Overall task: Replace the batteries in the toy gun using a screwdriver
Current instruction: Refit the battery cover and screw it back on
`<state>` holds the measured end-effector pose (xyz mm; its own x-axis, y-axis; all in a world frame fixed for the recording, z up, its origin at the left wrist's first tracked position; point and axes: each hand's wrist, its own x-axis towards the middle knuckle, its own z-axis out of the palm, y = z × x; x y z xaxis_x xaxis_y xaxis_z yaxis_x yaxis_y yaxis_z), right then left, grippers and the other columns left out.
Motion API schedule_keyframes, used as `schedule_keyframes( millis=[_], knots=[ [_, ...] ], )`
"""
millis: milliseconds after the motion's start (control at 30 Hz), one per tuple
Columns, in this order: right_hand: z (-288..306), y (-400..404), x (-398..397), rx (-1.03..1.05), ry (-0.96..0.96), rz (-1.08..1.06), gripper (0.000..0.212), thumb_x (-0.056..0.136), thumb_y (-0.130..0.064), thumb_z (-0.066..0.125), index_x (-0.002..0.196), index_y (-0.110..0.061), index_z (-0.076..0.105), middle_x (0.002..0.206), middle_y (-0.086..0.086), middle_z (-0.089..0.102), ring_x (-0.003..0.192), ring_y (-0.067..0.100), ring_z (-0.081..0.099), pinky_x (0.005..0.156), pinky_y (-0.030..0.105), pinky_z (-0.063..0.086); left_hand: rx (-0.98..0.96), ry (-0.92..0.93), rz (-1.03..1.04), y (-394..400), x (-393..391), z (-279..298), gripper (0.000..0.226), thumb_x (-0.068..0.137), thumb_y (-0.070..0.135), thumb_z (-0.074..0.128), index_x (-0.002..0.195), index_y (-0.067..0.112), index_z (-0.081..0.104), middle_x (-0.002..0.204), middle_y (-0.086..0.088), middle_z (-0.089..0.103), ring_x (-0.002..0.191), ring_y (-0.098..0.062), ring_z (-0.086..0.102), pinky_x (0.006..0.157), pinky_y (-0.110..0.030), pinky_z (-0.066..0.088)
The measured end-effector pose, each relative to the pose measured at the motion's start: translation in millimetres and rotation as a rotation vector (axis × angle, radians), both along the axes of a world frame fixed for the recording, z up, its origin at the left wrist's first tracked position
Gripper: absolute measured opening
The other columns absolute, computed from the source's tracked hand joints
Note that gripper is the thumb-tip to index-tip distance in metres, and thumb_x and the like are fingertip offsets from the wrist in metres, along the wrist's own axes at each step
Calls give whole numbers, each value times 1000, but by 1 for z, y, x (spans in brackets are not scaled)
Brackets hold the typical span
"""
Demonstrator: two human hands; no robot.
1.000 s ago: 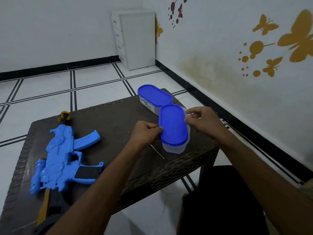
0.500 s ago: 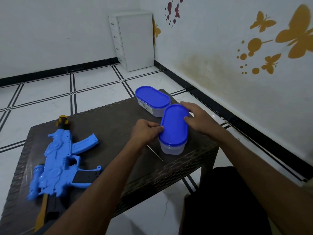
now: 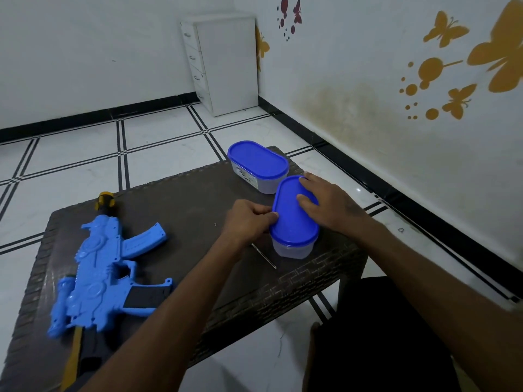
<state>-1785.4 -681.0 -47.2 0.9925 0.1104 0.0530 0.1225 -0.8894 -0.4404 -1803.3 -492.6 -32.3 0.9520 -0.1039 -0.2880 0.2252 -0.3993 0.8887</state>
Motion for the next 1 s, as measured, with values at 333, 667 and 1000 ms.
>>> schedule_keyframes(
  millis=[333,667,1000],
  knots=[
    [-10,5,-4,69,64,17,59,107,-30,30,157,-11,5,166,2,-3,152,20,-2,121,35,9,-89,61,3,0,-4,0,28,91,17,63,117,9,66,97,-5,70,79,-18,68,66,-27,59],
    [-12,4,-4,91,83,15,60,106,-35,30,157,-16,7,165,0,-3,152,20,-4,123,40,10,-224,157,97,-1,-18,5,27,93,16,61,117,5,66,95,-9,68,70,-14,65,55,-24,58],
    [25,-8,-41,387,380,-75,99,73,-45,82,151,-23,24,141,9,50,114,24,62,84,35,56,-342,263,82,3,-33,-6,53,81,15,75,130,8,56,111,-12,66,86,-18,66,69,-28,59]
  ],
)
